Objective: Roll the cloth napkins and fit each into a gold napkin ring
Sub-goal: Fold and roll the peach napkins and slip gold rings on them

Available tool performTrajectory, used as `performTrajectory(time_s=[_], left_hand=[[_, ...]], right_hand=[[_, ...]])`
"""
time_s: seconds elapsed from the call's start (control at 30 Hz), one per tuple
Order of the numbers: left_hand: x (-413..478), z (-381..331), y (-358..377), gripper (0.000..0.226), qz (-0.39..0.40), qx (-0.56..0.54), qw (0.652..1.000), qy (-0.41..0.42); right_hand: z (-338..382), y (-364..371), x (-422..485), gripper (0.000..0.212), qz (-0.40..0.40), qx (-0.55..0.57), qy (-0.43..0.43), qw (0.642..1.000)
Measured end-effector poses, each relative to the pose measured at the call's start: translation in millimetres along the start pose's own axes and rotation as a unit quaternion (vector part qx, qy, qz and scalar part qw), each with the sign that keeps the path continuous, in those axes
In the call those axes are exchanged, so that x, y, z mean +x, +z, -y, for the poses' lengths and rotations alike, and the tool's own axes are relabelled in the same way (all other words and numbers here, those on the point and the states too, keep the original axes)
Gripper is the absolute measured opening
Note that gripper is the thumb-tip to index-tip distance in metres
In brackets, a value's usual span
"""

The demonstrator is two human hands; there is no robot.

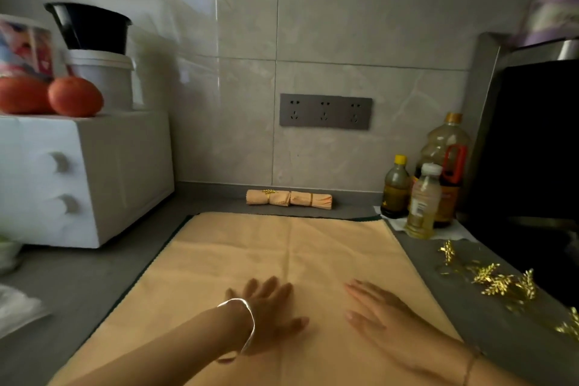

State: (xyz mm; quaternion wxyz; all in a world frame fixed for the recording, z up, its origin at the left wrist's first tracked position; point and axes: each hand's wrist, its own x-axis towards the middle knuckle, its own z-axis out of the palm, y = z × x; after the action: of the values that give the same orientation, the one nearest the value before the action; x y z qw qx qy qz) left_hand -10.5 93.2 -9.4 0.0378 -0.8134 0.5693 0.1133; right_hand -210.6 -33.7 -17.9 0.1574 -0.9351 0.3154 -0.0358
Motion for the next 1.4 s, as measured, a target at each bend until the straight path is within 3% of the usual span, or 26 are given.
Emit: performTrajectory(time_s=[0.07,0.2,0.27,0.37,0.5,0.63,0.77,0.87,1.13,1.23,1.33,1.4], left_hand=[[-21.8,-3.7,14.6,0.09,0.008,0.011,1.0,-0.002],[-36.0,-5.0,26.4,0.115,-0.02,0.007,1.0,-0.002],[-34.0,-5.4,23.7,0.094,-0.024,0.002,1.0,-0.007],[-27.0,-8.4,17.3,0.078,-0.037,-0.012,0.999,-0.011],[-28.4,-11.7,13.5,0.075,-0.044,-0.017,0.999,-0.005],[-58.2,-13.5,13.8,0.073,-0.028,0.012,0.997,0.075],[-98.8,-17.8,23.6,0.079,0.015,0.01,0.989,0.145],[-111.4,-19.0,26.6,0.084,0.004,0.031,0.987,0.158],[-121.8,-20.8,25.0,0.064,-0.08,0.034,0.974,0.208],[-126.4,-17.0,25.9,0.058,-0.112,0.057,0.963,0.238],[-129.9,-5.9,23.2,0.069,-0.095,0.07,0.969,0.219],[-131.0,5.8,18.5,0.058,-0.09,0.075,0.973,0.197]], right_hand=[[2.5,4.9,-22.4,0.118,0.013,-0.037,0.001,0.999],[12.0,7.3,-44.0,0.087,0.04,-0.059,0.014,0.997],[11.1,6.3,-46.2,0.096,0.04,-0.054,0.024,0.997],[6.9,5.8,-38.8,0.071,0.014,-0.038,0.034,0.999],[9.1,0.0,-47.0,0.061,-0.013,-0.012,0.001,1.0],[19.7,-1.2,-84.9,0.061,-0.011,0.021,-0.06,0.998],[24.9,3.8,-120.2,0.073,0.027,-0.035,-0.114,0.993],[29.3,4.1,-130.9,0.074,0.007,-0.06,-0.128,0.99],[42.0,6.8,-141.7,0.034,-0.109,-0.138,-0.245,0.953],[43.3,2.9,-137.5,0.029,-0.102,-0.142,-0.199,0.964],[34.7,-3.8,-132.7,0.028,-0.091,-0.114,-0.133,0.98],[31.1,-7.1,-132.3,0.028,-0.066,-0.125,-0.112,0.984]])
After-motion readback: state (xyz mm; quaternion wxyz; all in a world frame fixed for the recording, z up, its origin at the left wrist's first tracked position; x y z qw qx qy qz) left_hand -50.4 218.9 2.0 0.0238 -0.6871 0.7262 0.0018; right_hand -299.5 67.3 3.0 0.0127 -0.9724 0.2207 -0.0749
